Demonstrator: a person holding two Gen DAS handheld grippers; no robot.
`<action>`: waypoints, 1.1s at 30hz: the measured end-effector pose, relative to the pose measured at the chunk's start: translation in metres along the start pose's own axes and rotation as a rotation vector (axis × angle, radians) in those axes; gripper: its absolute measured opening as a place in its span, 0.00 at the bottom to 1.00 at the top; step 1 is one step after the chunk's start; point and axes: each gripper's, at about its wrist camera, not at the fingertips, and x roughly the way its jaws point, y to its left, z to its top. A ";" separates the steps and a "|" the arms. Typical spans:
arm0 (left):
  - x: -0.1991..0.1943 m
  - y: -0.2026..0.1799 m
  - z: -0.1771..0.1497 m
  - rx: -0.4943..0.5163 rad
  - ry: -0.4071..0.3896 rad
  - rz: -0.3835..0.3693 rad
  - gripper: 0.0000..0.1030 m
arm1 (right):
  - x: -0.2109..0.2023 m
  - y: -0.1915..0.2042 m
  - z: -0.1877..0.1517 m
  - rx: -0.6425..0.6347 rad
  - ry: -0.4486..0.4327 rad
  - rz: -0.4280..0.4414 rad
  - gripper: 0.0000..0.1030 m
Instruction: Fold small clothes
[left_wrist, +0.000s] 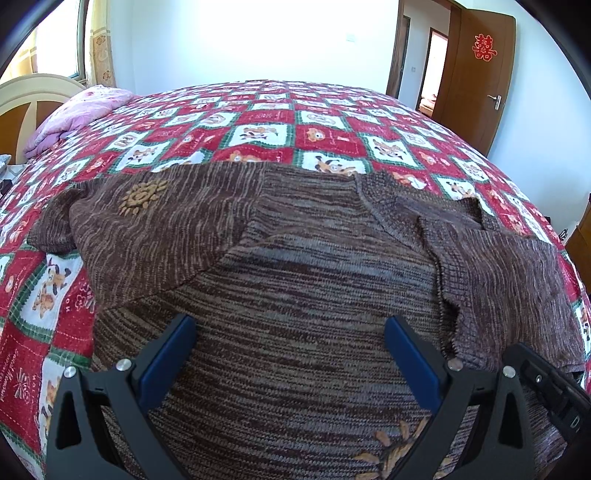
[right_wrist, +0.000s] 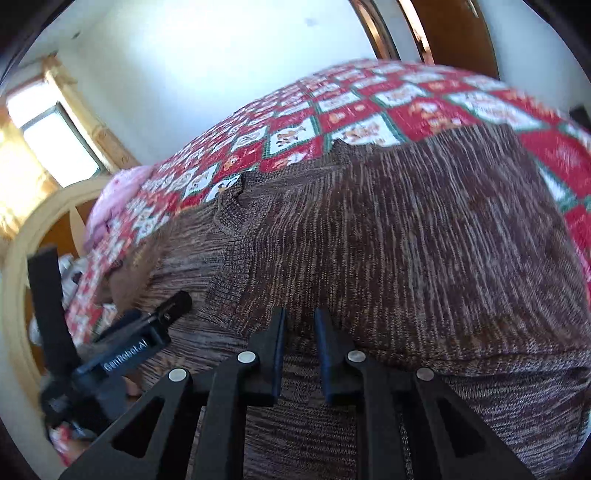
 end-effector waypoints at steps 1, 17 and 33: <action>0.000 0.000 0.000 0.002 0.001 0.002 1.00 | 0.000 0.005 0.001 -0.023 0.006 -0.019 0.16; -0.041 -0.049 0.011 0.109 -0.073 -0.129 1.00 | -0.090 -0.079 0.019 0.182 -0.174 -0.282 0.17; -0.019 -0.048 0.004 0.092 0.037 -0.060 1.00 | -0.076 -0.117 0.010 0.280 -0.147 -0.210 0.17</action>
